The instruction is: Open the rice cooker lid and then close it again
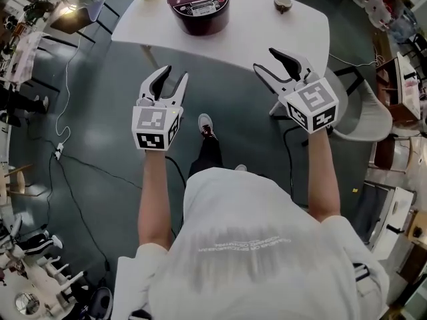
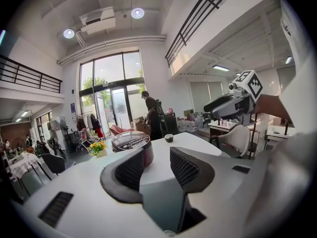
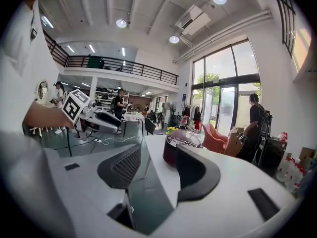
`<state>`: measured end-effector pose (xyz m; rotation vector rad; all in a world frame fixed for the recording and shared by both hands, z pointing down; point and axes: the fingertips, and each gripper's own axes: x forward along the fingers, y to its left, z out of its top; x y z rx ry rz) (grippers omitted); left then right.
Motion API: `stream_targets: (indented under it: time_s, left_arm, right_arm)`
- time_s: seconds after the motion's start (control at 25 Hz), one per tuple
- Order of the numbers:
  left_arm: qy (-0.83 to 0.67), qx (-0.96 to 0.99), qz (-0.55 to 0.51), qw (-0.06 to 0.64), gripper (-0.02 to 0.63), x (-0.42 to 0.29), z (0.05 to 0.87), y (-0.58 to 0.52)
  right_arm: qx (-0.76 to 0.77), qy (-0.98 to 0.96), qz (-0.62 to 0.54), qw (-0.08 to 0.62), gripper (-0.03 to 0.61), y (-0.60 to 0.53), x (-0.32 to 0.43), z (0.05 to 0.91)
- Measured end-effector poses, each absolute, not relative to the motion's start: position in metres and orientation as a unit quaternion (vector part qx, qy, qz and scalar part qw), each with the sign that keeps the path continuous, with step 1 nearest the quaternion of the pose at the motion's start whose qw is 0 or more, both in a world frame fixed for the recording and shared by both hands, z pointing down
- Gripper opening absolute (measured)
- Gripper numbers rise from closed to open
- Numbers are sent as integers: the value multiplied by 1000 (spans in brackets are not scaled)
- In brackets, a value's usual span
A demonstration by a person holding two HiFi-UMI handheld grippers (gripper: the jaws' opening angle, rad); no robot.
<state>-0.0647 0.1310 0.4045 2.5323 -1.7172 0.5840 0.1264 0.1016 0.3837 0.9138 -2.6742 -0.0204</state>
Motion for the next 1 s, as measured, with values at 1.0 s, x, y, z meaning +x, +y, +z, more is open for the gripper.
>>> stream_targets:
  time_s: [1.0]
  left_arm:
    - [-413,884,217,40,179,-117,460,-129]
  right_arm:
    - [367,-900,65,225,239,-116,13,435]
